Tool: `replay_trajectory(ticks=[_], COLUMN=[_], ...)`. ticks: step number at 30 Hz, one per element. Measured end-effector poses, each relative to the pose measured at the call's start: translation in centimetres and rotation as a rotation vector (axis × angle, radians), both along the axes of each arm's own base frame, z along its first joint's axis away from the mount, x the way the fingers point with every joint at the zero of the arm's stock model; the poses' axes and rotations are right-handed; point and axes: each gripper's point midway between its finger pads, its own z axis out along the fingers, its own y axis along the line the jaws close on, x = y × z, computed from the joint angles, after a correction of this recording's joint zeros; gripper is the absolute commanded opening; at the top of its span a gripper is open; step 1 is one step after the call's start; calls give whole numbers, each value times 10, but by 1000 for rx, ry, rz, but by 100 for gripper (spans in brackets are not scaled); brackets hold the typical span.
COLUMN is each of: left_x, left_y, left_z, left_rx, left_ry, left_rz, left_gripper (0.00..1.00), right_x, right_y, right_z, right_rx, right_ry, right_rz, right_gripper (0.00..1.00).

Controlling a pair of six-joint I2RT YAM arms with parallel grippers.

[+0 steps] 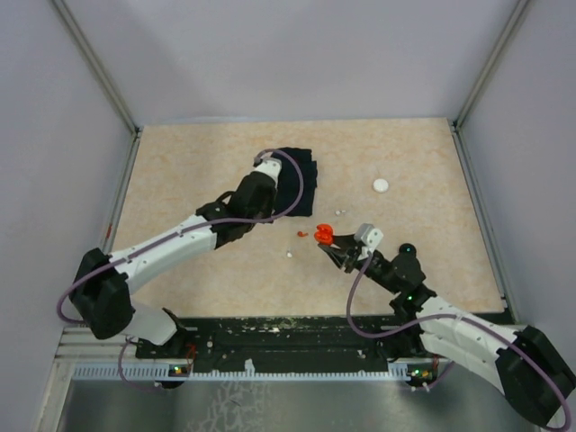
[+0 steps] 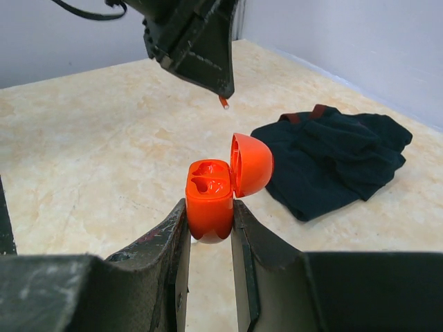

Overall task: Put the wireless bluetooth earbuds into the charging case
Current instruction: Pick up the earbud from the center of the board, then place the earbud in the charging case.

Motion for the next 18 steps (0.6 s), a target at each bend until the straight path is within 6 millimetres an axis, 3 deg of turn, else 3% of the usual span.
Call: replay_trajectory(ticks=[11,18], left_x=[-35,-60], left_y=[-30,-51], left_z=[85,126], left_rx=[65,55], left_ry=[-250,-398], left_rz=[-295,-426], left_gripper=[13,14], right_x=[9,17], right_y=[16,25], right_z=[17,24], right_rx=[4,15], right_ry=[-32,-48], right_rz=[37,52], right_gripper=[0,0])
